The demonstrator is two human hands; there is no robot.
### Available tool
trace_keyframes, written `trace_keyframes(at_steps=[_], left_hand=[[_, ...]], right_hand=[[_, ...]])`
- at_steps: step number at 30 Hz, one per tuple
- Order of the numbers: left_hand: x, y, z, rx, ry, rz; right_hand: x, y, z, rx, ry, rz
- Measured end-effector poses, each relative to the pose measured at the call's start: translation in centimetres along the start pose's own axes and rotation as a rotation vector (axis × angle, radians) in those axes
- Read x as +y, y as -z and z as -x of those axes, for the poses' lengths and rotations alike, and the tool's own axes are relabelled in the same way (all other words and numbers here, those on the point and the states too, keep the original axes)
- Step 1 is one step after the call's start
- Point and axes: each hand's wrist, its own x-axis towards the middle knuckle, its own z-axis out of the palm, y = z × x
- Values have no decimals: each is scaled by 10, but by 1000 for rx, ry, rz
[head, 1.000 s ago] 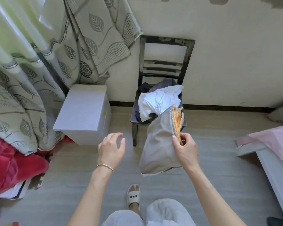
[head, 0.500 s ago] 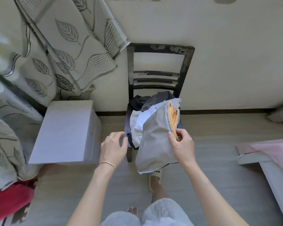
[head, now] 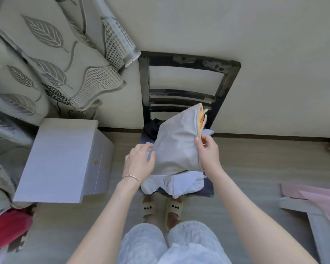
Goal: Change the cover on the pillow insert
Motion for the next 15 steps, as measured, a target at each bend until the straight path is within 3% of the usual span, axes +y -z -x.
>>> trace_keyframes(at_steps=[6,15], left_hand=[[-5,-19,-21,-161,15,-76],[-15,-49,-21,-438,-44,-234]], right_hand=[[40,-13,-35,-76,-316,-37],[72,-12,-50,-147,-468,336]])
